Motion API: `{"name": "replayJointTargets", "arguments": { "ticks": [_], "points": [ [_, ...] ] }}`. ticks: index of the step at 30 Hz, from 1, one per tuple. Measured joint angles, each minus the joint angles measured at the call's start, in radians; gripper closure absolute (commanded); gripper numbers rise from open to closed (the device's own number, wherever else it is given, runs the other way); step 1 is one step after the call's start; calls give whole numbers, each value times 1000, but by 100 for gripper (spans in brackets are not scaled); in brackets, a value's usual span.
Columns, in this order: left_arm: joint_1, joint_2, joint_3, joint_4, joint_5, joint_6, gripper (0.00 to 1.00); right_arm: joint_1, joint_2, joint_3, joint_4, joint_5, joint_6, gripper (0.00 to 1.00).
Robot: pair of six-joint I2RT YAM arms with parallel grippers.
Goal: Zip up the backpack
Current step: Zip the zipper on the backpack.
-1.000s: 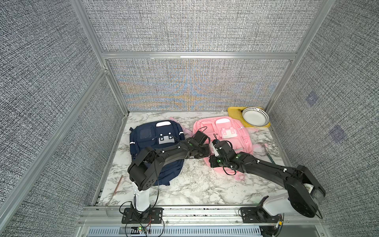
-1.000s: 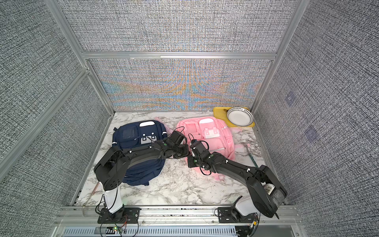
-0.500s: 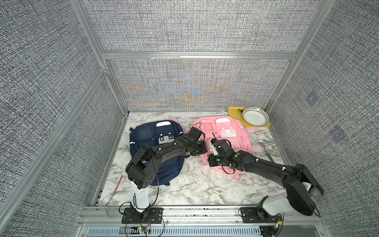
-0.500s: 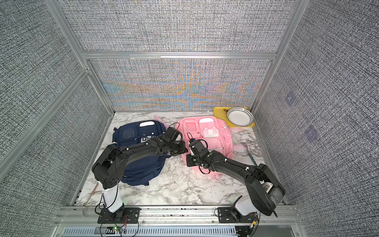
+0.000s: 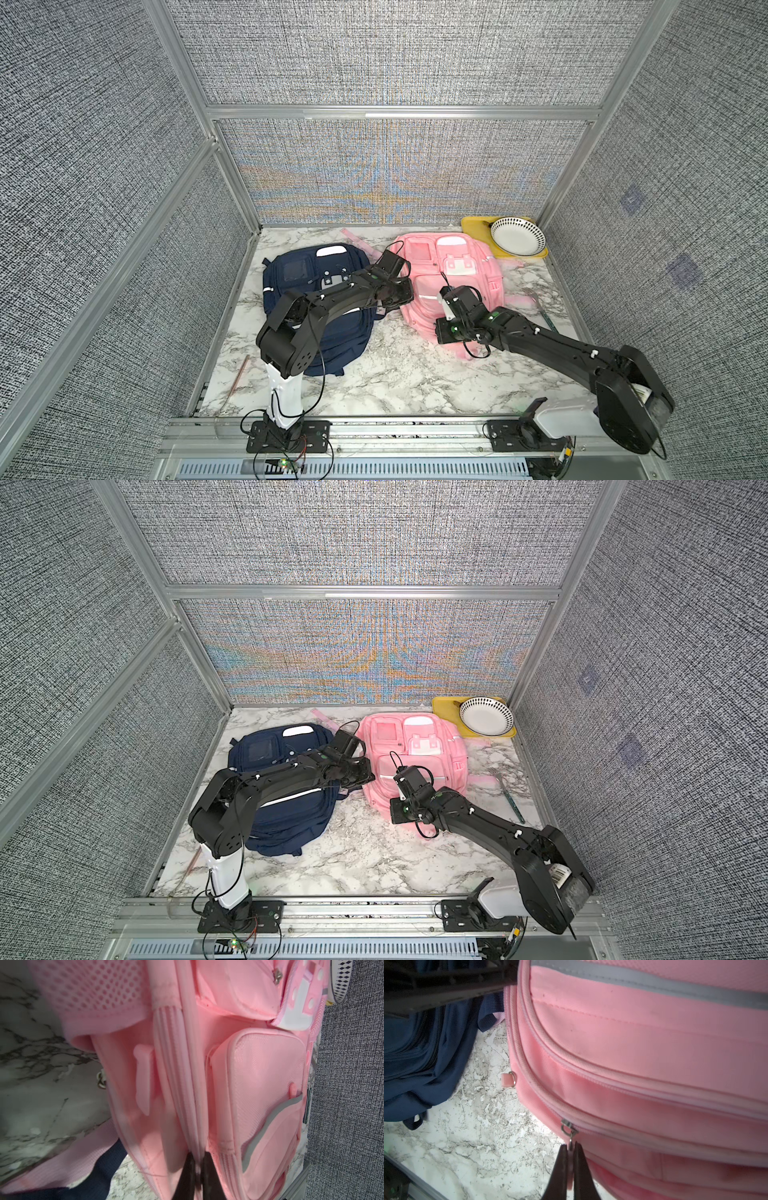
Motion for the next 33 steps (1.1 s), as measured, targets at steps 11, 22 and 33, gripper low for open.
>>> {"name": "replayJointTargets", "arguments": {
  "ticks": [11,22,33],
  "points": [
    [-2,-17,-66,69,6,-1,65,3,16,-62,85,0,12,100],
    [-75,-163,-142,80,-11,-12,61,22,-6,-110,169,9,24,100],
    [-161,-180,-219,57,-10,-107,51,42,5,-101,191,27,18,100]
  ]
}}
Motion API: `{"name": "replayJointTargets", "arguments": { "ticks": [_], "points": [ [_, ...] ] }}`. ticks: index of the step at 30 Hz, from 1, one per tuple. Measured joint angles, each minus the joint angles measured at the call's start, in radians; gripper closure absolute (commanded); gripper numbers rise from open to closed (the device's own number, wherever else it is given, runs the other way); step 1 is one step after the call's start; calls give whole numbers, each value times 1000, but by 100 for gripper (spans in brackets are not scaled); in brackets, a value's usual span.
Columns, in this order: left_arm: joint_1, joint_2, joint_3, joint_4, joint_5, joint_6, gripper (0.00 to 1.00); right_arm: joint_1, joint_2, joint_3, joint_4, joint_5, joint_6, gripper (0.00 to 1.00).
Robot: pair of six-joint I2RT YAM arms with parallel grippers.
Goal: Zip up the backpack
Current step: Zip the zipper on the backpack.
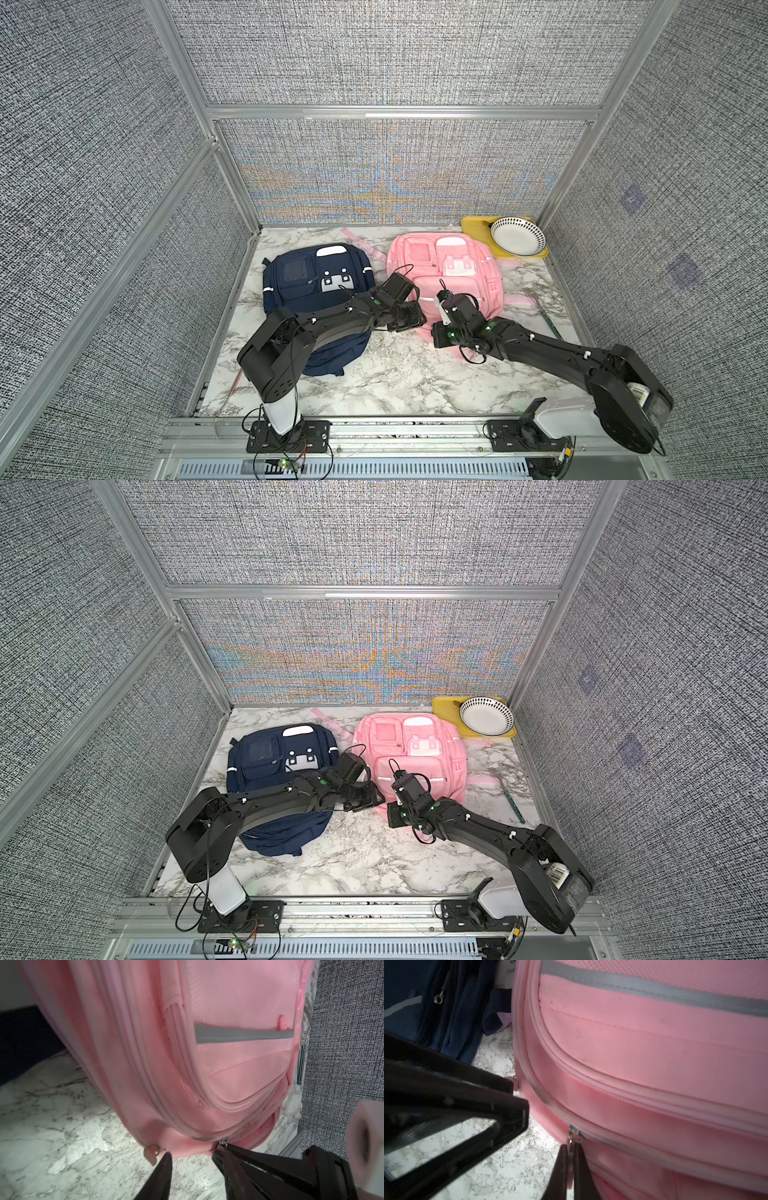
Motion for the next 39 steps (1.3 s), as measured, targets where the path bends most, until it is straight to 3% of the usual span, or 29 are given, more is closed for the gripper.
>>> {"name": "replayJointTargets", "arguments": {
  "ticks": [7,22,39],
  "points": [
    [-18,57,61,3,-19,-33,53,1,3,2,3,0,-11,100],
    [7,117,79,7,-20,-69,99,6,-5,0,-7,14,-26,100],
    [61,63,23,18,7,-28,100,3,-18,-28,17,27,-23,100]
  ]
}}
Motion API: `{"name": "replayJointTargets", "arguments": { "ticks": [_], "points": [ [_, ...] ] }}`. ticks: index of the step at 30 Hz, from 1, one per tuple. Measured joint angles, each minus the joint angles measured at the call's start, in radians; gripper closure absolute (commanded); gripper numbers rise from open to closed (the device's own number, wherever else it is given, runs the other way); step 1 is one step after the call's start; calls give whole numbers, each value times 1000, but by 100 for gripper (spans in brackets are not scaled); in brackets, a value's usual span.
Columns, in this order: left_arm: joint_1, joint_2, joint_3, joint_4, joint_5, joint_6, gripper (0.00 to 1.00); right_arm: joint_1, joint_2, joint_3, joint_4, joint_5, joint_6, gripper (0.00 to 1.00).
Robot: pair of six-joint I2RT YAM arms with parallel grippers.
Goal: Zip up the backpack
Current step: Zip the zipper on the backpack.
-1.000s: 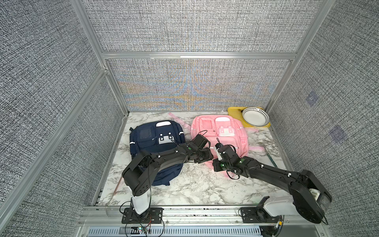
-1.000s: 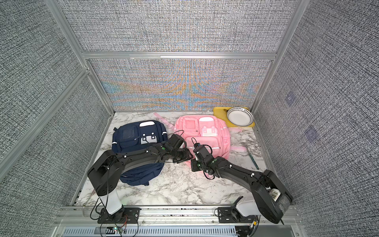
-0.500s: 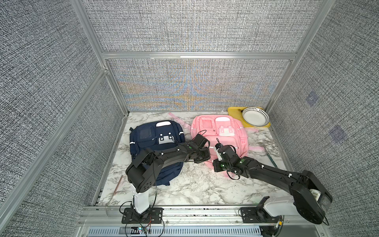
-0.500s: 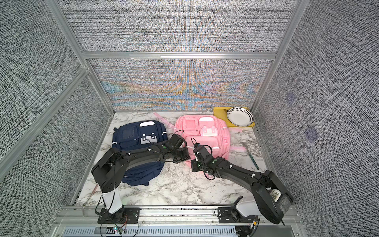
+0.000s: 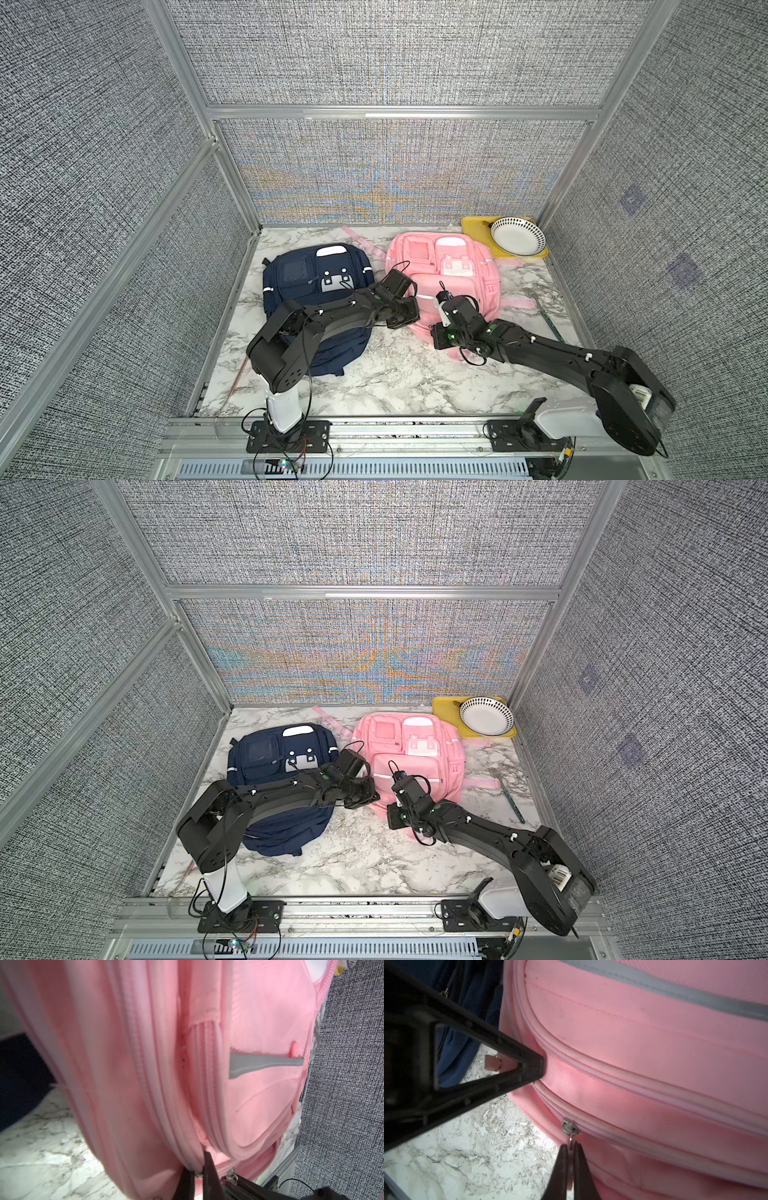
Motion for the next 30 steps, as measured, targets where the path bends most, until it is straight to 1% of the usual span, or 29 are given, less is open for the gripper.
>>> {"name": "replayJointTargets", "arguments": {
  "ticks": [10,30],
  "points": [
    [31,-42,-42,-3,-19,33,100,-24,-29,-4,-54,37,5,100],
    [56,-93,-79,-8,-27,60,100,-115,-113,-50,-103,40,0,100]
  ]
}}
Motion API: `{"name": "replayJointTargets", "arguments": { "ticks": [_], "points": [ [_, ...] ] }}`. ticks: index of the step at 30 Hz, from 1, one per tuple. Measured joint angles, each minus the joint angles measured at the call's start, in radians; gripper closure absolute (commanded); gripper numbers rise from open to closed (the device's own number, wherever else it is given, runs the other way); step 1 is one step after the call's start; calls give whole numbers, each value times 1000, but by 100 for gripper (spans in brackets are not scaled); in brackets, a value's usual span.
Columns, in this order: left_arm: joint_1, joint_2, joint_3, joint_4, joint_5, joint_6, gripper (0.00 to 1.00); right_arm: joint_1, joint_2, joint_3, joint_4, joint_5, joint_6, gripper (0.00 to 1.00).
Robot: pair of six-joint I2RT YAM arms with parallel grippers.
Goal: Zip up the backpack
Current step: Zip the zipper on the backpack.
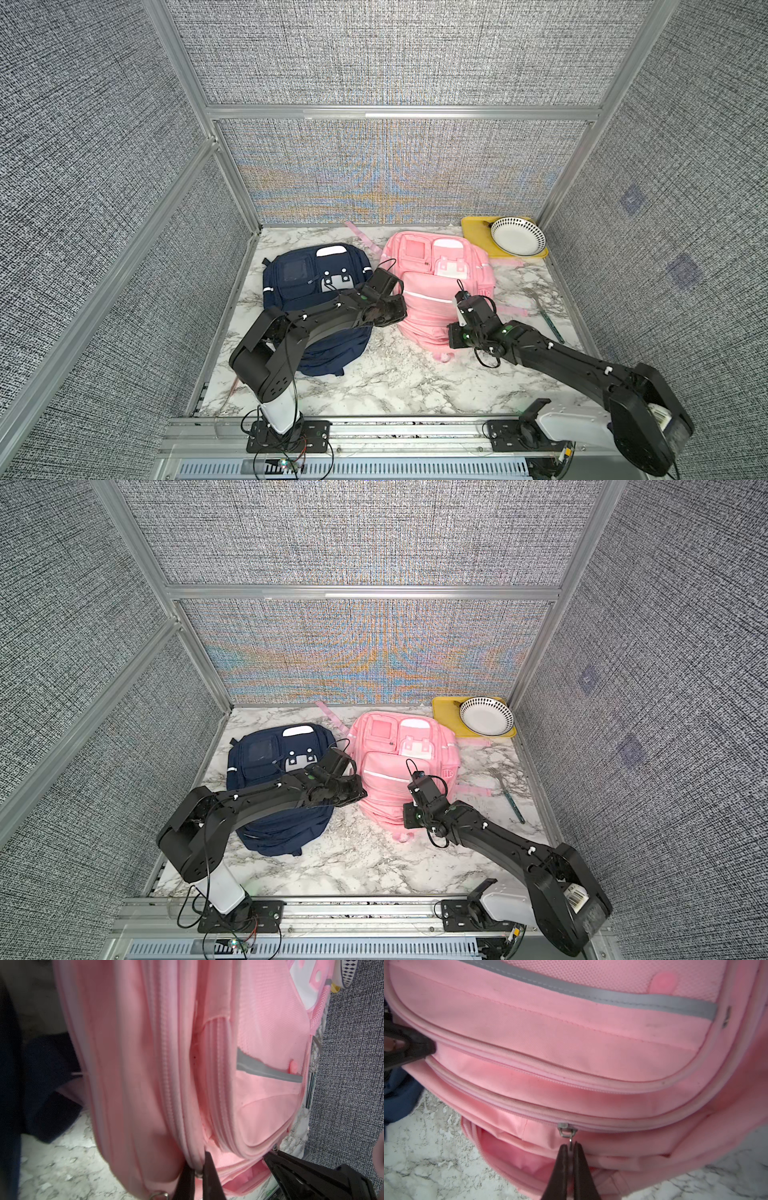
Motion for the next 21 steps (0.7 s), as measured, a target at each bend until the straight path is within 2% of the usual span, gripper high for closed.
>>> {"name": "replayJointTargets", "arguments": {
  "ticks": [13,21],
  "points": [
    [17,14,43,-56,0,40,100,-38,-61,-52,23,-8,-9,100],
    [81,79,128,-128,-6,109,100,-18,-47,-54,99,-39,18,100]
  ]
}}
